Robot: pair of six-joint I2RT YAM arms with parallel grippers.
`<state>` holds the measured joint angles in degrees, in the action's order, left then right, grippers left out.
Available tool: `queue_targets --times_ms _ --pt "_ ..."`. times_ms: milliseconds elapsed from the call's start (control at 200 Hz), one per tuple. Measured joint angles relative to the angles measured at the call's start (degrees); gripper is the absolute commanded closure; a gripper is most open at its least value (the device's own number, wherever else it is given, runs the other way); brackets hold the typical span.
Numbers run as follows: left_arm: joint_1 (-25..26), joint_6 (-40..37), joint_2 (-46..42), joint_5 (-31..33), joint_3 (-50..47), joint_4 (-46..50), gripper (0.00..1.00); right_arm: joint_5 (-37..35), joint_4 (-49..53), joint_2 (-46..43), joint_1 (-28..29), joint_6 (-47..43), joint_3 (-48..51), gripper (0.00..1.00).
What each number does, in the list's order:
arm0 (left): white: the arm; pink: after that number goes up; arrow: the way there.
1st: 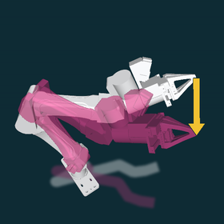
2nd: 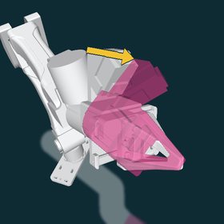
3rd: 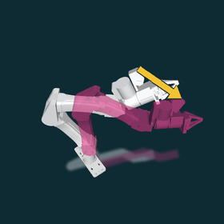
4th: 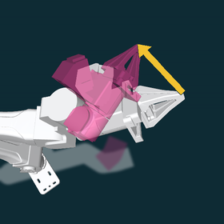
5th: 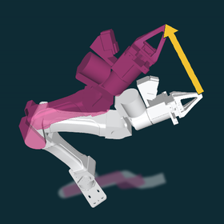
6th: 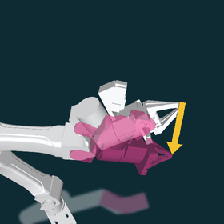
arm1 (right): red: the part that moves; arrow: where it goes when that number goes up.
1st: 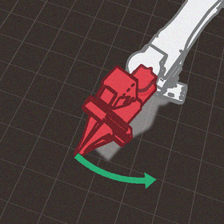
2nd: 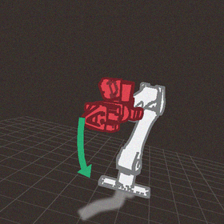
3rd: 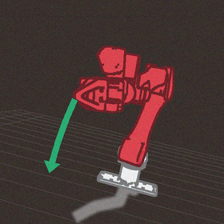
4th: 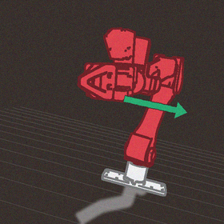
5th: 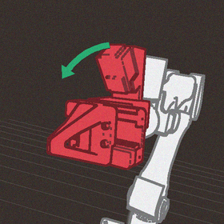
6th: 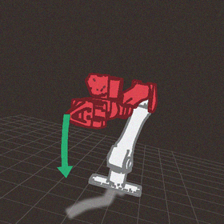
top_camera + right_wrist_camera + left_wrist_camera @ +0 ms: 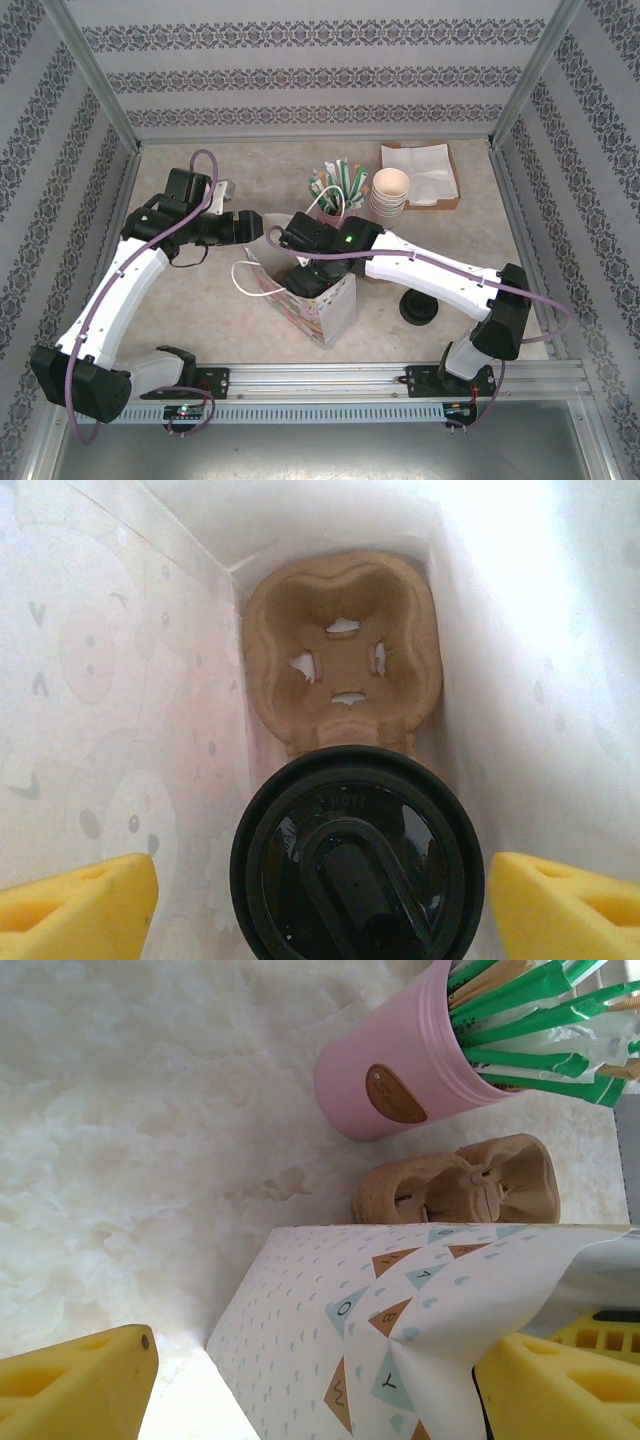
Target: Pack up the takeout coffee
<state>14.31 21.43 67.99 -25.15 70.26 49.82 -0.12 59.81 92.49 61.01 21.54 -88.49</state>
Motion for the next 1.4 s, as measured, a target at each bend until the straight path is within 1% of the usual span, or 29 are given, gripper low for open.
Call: queue_targets --times_ms 240,490,755,934,1399 --pt "0.0 0.0 0.6 0.0 0.7 0.0 0.17 0.0 2.5 -0.7 0.0 0.9 -1.1 0.17" --pt "0.0 0.0 1.2 0.0 1.6 0.0 0.18 -0.3 5.1 -3.7 0.0 0.9 -2.6 0.22" --pt "0.0 0.0 1.6 0.0 1.7 0.0 0.18 -0.2 5.6 -6.0 0.0 0.9 -2.6 0.25" --pt "0.2 0.0 1.6 0.0 1.7 0.0 0.18 -0.2 5.6 -6.0 0.0 1.1 -2.6 0.29" --pt "0.3 0.0 1.6 0.2 1.8 0.0 0.18 0.2 7.3 -6.0 0.0 1.1 -4.0 0.30"
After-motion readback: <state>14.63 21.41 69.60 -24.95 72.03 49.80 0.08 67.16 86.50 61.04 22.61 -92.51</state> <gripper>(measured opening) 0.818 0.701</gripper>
